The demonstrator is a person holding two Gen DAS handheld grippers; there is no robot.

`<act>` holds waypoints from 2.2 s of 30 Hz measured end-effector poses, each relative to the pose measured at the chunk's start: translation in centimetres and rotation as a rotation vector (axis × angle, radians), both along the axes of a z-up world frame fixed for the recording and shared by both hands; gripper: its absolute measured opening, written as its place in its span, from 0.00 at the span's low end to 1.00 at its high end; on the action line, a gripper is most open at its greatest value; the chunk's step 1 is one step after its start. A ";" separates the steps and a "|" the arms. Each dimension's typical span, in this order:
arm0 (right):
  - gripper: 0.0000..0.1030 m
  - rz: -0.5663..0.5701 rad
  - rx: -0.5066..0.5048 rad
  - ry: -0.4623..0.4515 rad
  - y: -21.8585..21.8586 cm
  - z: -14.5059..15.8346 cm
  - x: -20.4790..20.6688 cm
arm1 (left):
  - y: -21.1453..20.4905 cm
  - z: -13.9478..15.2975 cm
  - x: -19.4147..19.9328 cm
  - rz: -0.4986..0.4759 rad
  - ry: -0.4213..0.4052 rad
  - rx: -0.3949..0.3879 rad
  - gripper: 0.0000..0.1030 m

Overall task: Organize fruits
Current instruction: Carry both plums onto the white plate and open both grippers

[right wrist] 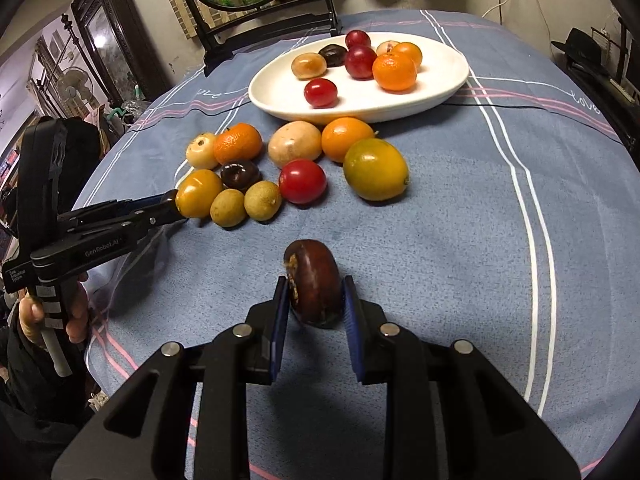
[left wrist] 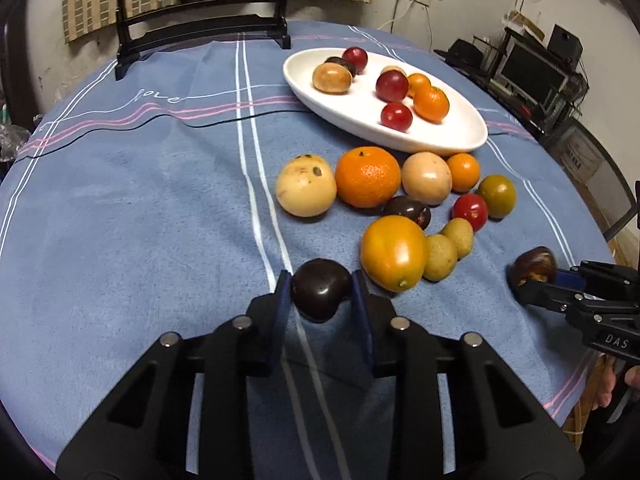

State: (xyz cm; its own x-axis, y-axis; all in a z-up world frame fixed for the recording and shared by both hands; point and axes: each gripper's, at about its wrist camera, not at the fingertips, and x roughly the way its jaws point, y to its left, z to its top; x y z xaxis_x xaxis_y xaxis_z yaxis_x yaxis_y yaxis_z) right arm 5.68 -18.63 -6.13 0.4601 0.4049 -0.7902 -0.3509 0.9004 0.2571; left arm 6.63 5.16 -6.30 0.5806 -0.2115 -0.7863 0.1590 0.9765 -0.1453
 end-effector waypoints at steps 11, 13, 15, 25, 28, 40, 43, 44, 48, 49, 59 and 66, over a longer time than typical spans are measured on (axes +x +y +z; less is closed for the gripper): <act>0.26 0.018 -0.024 0.010 0.7 0.1 0.5 | -0.3 2.4 -2.7 -0.011 -0.057 -0.024 0.29; 0.26 0.016 -0.013 0.019 0.8 -0.3 0.9 | -0.2 2.7 -2.9 -0.013 -0.065 -0.031 0.29; 0.23 0.019 -0.016 0.012 1.1 -0.6 1.2 | -0.2 3.0 -3.2 -0.016 -0.076 -0.040 0.29; 0.23 -0.037 -0.033 -0.082 0.9 1.6 -0.2 | 0.7 4.6 -4.1 -0.015 -0.121 -0.063 0.29; 0.23 -0.041 -0.025 -0.079 0.6 1.7 0.1 | 0.4 5.0 -3.9 -0.017 -0.125 -0.060 0.29; 0.23 -0.022 -0.054 -0.164 -0.8 5.6 5.7 | -2.6 8.0 4.8 -0.067 -0.118 -0.006 0.29; 0.23 -0.034 -0.084 -0.175 -1.2 6.5 10.2 | -4.4 8.3 9.3 -0.094 -0.094 0.000 0.29; 0.23 -0.043 -0.085 -0.166 -1.5 6.5 12.0 | -4.8 8.3 10.4 -0.098 -0.087 -0.002 0.29; 0.23 -0.068 -0.086 -0.126 -2.4 5.9 17.8 | -7.1 7.6 17.6 -0.105 -0.037 -0.010 0.30; 0.23 -0.071 -0.087 -0.116 -2.5 5.7 18.9 | -7.4 7.4 18.8 -0.107 -0.026 -0.014 0.30; 0.23 -0.073 -0.108 -0.054 -2.8 3.2 24.5 | -10.6 4.5 27.6 -0.098 0.055 0.015 0.30; 0.61 -0.099 -0.096 -0.061 -3.1 3.5 24.9 | -10.4 5.2 28.0 -0.070 0.038 0.016 0.65</act>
